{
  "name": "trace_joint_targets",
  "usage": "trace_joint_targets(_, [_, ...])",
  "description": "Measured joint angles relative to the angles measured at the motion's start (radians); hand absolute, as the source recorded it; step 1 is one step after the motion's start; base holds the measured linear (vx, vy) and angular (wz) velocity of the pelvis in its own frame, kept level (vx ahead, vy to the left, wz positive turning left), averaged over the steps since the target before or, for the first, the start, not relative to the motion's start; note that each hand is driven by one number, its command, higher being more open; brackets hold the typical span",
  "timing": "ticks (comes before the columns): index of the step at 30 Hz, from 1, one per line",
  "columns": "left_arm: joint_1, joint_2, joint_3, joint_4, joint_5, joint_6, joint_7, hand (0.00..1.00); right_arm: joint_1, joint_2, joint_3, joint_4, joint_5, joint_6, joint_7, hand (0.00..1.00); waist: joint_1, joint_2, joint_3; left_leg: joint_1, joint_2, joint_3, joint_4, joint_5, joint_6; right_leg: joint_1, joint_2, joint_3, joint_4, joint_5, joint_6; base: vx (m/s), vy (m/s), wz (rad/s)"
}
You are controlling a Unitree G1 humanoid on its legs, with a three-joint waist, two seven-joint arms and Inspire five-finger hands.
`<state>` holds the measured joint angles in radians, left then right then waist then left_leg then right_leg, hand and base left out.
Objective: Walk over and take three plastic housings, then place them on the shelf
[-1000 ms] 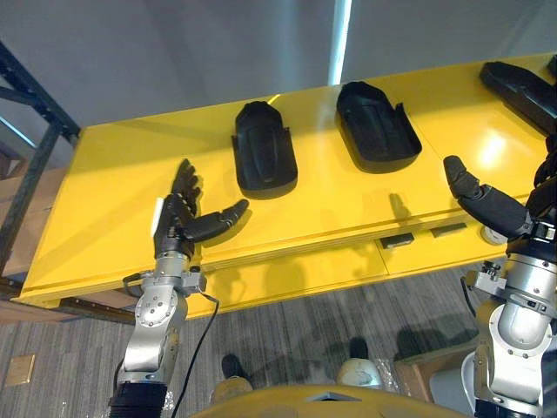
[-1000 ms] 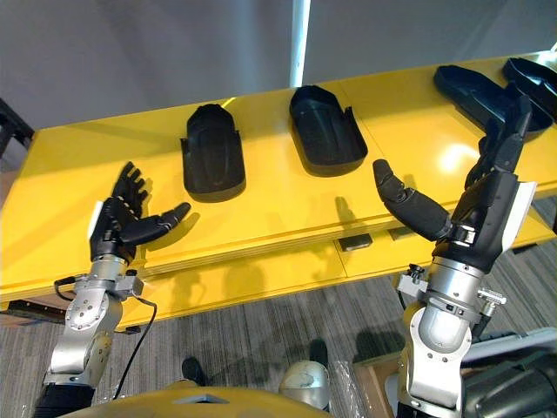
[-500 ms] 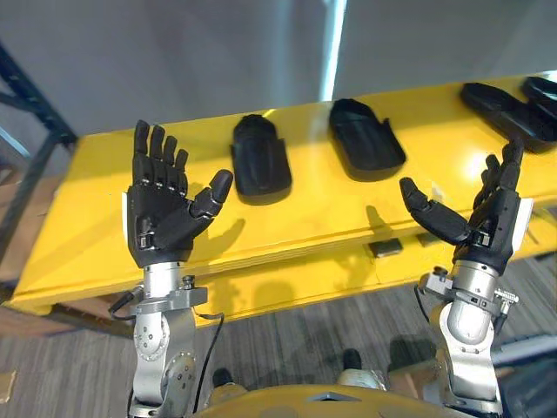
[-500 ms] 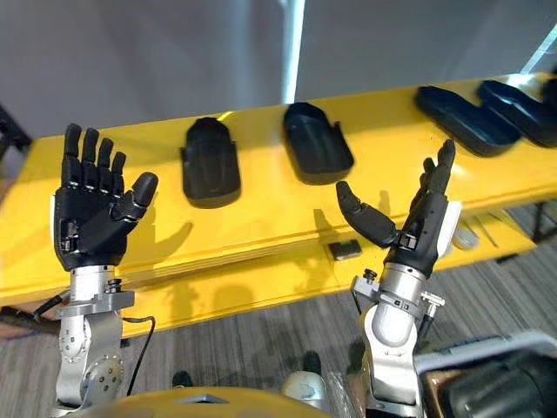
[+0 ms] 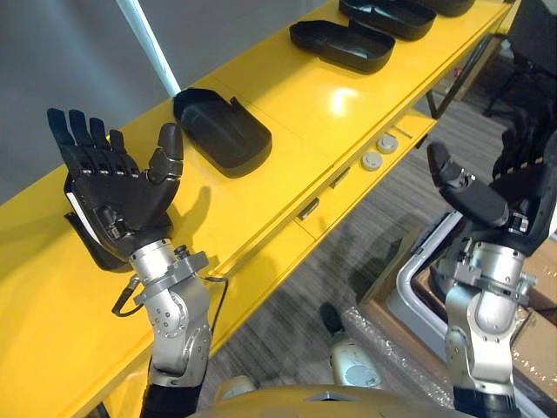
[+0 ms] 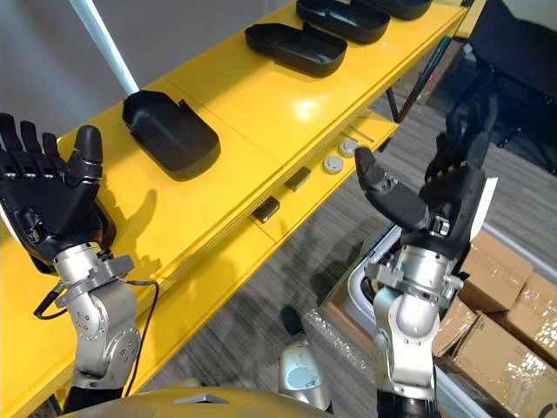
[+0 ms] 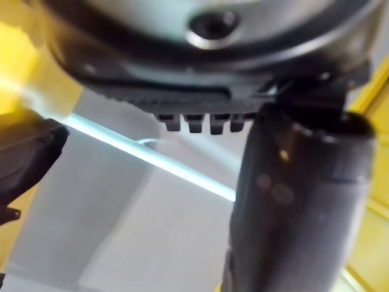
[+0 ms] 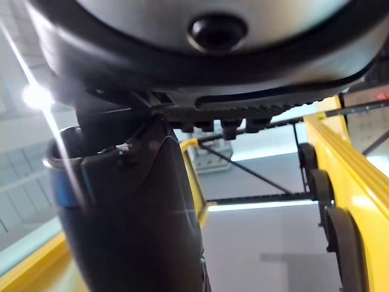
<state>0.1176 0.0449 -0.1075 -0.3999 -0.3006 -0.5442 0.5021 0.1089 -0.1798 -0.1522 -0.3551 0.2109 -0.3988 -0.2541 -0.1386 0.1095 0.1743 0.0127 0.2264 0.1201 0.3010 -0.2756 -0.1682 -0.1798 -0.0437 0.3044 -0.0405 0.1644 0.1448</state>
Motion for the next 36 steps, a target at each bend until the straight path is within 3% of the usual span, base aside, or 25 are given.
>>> trace_joint_targets(5, [0.0, 0.0, 0.007, -0.01, 0.0, 0.001, -0.031, 1.0, 0.055, 0.053, 0.052, 0.023, 0.002, 0.013, 0.002, 1.0, 0.033, 0.0, 0.002, 0.026, -0.032, -0.037, -0.023, -0.006, 0.011, 0.002, -0.025, -0.025, 0.066, -0.029, 0.027, 0.01, 0.09, 0.2])
trace_joint_targets(6, [0.001, 0.0, 0.009, -0.025, -0.002, 0.001, -0.045, 1.0, 0.072, 0.079, 0.062, 0.057, 0.003, 0.019, -0.002, 1.0, 0.034, -0.001, 0.003, 0.036, -0.04, -0.044, -0.013, -0.021, 0.029, 0.003, -0.028, -0.018, 0.094, -0.035, 0.03, -0.04, 0.102, 0.13])
trace_joint_targets(8, [0.001, 0.004, 0.006, -0.063, -0.002, 0.001, -0.074, 1.0, 0.128, 0.126, 0.086, 0.086, 0.004, 0.022, -0.003, 1.0, 0.039, -0.005, 0.007, 0.046, -0.051, -0.042, 0.027, -0.064, 0.033, 0.01, -0.03, 0.009, 0.109, -0.035, 0.031, -0.09, 0.143, -0.23])
trace_joint_targets(11, [0.003, 0.009, 0.003, -0.078, -0.003, 0.002, -0.123, 1.0, 0.241, 0.179, 0.132, 0.085, 0.015, 0.021, 0.043, 1.0, 0.061, -0.031, 0.03, 0.1, -0.063, 0.07, 0.114, -0.129, 0.051, 0.027, -0.033, 0.0, 0.112, -0.001, 0.039, -0.21, 0.126, -1.09])
trace_joint_targets(12, [0.005, 0.015, 0.005, -0.078, -0.002, 0.011, -0.123, 1.0, 0.236, 0.179, 0.147, 0.083, 0.073, 0.02, 0.077, 1.0, 0.069, -0.041, 0.045, 0.119, -0.06, 0.125, 0.117, -0.133, 0.061, 0.025, -0.043, -0.085, 0.085, 0.074, -0.007, -0.36, 0.032, -1.47])
trace_joint_targets(13, [0.008, 0.018, 0.003, -0.079, 0.0, 0.032, -0.132, 1.0, 0.22, 0.179, 0.153, 0.082, 0.114, 0.016, 0.093, 1.0, 0.073, -0.039, 0.051, 0.114, -0.063, 0.168, 0.11, -0.118, 0.083, 0.019, -0.054, -0.167, 0.05, 0.105, -0.063, -0.32, -0.021, -1.13])
trace_joint_targets(14, [0.009, 0.019, 0.005, -0.077, 0.002, 0.045, -0.142, 1.0, 0.203, 0.178, 0.155, 0.08, 0.129, 0.01, 0.095, 1.0, 0.075, -0.044, 0.051, 0.106, -0.063, 0.192, 0.106, -0.109, 0.086, -0.002, -0.063, -0.237, 0.096, 0.059, -0.11, -0.32, -0.055, -0.9])
trace_joint_targets(15, [0.012, 0.018, 0.006, -0.074, 0.002, 0.073, -0.162, 1.0, 0.158, 0.172, 0.159, 0.082, 0.143, -0.001, 0.095, 1.0, 0.082, -0.039, 0.053, 0.084, -0.057, 0.222, 0.097, -0.082, 0.096, -0.077, -0.095, -0.335, 0.272, -0.014, -0.147, -0.23, -0.045, -0.54])
trace_joint_targets(16, [0.013, 0.019, 0.006, -0.073, 0.002, 0.088, -0.175, 1.0, 0.14, 0.171, 0.163, 0.083, 0.144, -0.009, 0.093, 1.0, 0.083, -0.038, 0.053, 0.075, -0.056, 0.225, 0.086, -0.064, 0.097, -0.1, -0.12, -0.367, 0.368, -0.062, -0.16, -0.23, -0.054, -0.35])
trace_joint_targets(17, [0.019, 0.02, 0.009, -0.072, 0.001, 0.112, -0.204, 1.0, 0.097, 0.162, 0.178, 0.106, 0.127, -0.035, 0.081, 1.0, 0.092, -0.035, 0.051, 0.073, -0.046, 0.224, 0.055, -0.026, 0.094, -0.108, -0.176, -0.422, 0.535, -0.154, -0.175, -0.11, -0.096, -0.07])
trace_joint_targets(19, [0.053, 0.009, 0.028, -0.078, -0.011, 0.113, -0.263, 1.0, 0.006, 0.127, 0.234, 0.201, 0.085, -0.072, 0.045, 1.0, 0.112, -0.029, 0.049, 0.06, -0.007, 0.226, 0.041, 0.01, 0.073, -0.072, -0.268, -0.478, 0.676, -0.213, -0.204, -0.06, -0.183, -0.19])
trace_joint_targets(20, [0.079, 0.011, 0.038, -0.079, -0.029, 0.113, -0.298, 1.0, -0.042, 0.115, 0.271, 0.272, 0.047, -0.081, 0.014, 1.0, 0.138, -0.027, 0.047, 0.051, 0.021, 0.23, 0.033, 0.032, 0.049, -0.031, -0.333, -0.499, 0.718, -0.218, -0.211, -0.04, -0.324, -0.35])
trace_joint_targets(21, [0.106, 0.011, 0.052, -0.079, -0.059, 0.113, -0.323, 1.0, -0.068, 0.115, 0.32, 0.328, -0.008, -0.082, -0.023, 1.0, 0.167, -0.045, 0.033, 0.035, 0.047, 0.233, 0.021, 0.059, 0.018, 0.008, -0.401, -0.509, 0.715, -0.204, -0.203, -0.03, -0.37, -0.33])
trace_joint_targets(22, [0.12, 0.012, 0.059, -0.08, -0.076, 0.11, -0.332, 1.0, -0.073, 0.118, 0.347, 0.348, -0.036, -0.081, -0.038, 1.0, 0.179, -0.063, 0.023, 0.027, 0.057, 0.234, 0.015, 0.075, 0.001, 0.028, -0.431, -0.513, 0.695, -0.164, -0.212, 0.0, -0.482, -0.35])
trace_joint_targets(23, [0.138, 0.014, 0.069, -0.072, -0.127, 0.11, -0.349, 1.0, -0.074, 0.122, 0.389, 0.361, -0.081, -0.07, -0.051, 1.0, 0.202, -0.075, 0.012, 0.01, 0.083, 0.231, -0.006, 0.11, -0.031, 0.055, -0.422, -0.53, 0.623, -0.097, -0.188, -0.02, -0.529, -0.46])
trace_joint_targets(24, [0.167, 0.0, 0.058, -0.06, -0.19, 0.115, -0.367, 1.0, -0.067, 0.108, 0.409, 0.362, -0.097, -0.052, -0.059, 1.0, 0.216, -0.052, 0.002, 0.008, 0.113, 0.225, -0.073, 0.168, -0.006, 0.029, -0.364, -0.561, 0.608, -0.108, -0.189, -0.02, -0.544, -0.53])
trace_joint_targets(25, [0.178, 0.001, 0.046, -0.059, -0.216, 0.115, -0.378, 1.0, -0.066, 0.105, 0.406, 0.361, -0.106, -0.041, -0.061, 1.0, 0.217, -0.045, -0.002, 0.016, 0.113, 0.228, -0.105, 0.204, 0.001, 0.022, -0.344, -0.562, 0.589, -0.109, -0.189, -0.02, -0.37, -0.44])
trace_joint_targets(26, [0.182, 0.0, 0.03, -0.06, -0.25, 0.115, -0.403, 1.0, -0.063, 0.098, 0.382, 0.359, -0.122, -0.017, -0.063, 1.0, 0.204, -0.039, -0.007, 0.022, 0.132, 0.245, -0.154, 0.282, 0.002, 0.034, -0.314, -0.569, 0.544, -0.136, -0.153, 0.01, -0.317, -0.46])
trace_joint_targets(27, [0.176, 0.0, 0.032, -0.065, -0.269, 0.11, -0.414, 1.0, -0.062, 0.096, 0.363, 0.347, -0.128, 0.017, -0.056, 1.0, 0.199, -0.051, -0.009, 0.03, 0.147, 0.271, -0.155, 0.303, -0.015, 0.044, -0.304, -0.595, 0.517, -0.187, -0.076, 0.0, -0.352, -0.5])
trace_joint_targets(29, [0.157, -0.007, 0.048, -0.063, -0.296, 0.11, -0.408, 1.0, -0.049, 0.089, 0.347, 0.327, -0.126, 0.061, -0.031, 1.0, 0.184, -0.063, -0.02, 0.032, 0.18, 0.314, -0.125, 0.303, -0.015, 0.052, -0.279, -0.627, 0.478, -0.265, 0.028, 0.0, -0.364, -0.69])
trace_joint_targets(30, [0.152, -0.012, 0.049, -0.062, -0.298, 0.11, -0.4, 1.0, -0.034, 0.084, 0.34, 0.311, -0.124, 0.076, -0.017, 1.0, 0.181, -0.061, -0.019, 0.029, 0.198, 0.317, -0.105, 0.304, -0.012, 0.057, -0.262, -0.636, 0.462, -0.283, 0.025, 0.02, -0.348, -0.76])
trace_joint_targets(32, [0.15, -0.027, 0.04, -0.039, -0.334, 0.111, -0.379, 1.0, 0.065, 0.077, 0.318, 0.255, -0.124, 0.122, 0.025, 1.0, 0.148, -0.065, -0.016, -0.037, 0.253, 0.276, 0.04, 0.348, 0.055, 0.103, -0.22, -0.66, 0.39, -0.313, 0.0, 0.05, -0.31, -0.41])
trace_joint_targets(33, [0.159, -0.037, 0.005, -0.01, -0.363, 0.113, -0.379, 1.0, 0.163, 0.072, 0.279, 0.207, -0.118, 0.143, 0.037, 1.0, 0.126, -0.078, -0.008, -0.058, 0.226, 0.219, 0.055, 0.267, 0.019, 0.137, -0.226, -0.66, 0.352, -0.314, -0.002, 0.06, -0.153, -0.16])
trace_joint_targets(34, [0.164, -0.037, -0.013, -0.003, -0.365, 0.113, -0.38, 1.0, 0.194, 0.072, 0.256, 0.19, -0.11, 0.15, 0.04, 1.0, 0.123, -0.074, -0.01, -0.06, 0.198, 0.204, 0.036, 0.237, 0.015, 0.14, -0.226, -0.655, 0.345, -0.314, -0.002, 0.06, -0.099, -0.28])
trace_joint_targets(36, [0.201, -0.038, -0.066, -0.001, -0.356, 0.114, -0.385, 1.0, 0.244, 0.059, 0.199, 0.183, -0.055, 0.171, 0.048, 1.0, 0.107, -0.055, -0.017, -0.058, 0.084, 0.181, -0.041, 0.202, 0.041, 0.131, -0.224, -0.622, 0.335, -0.313, -0.001, 0.03, 0.032, -0.55])
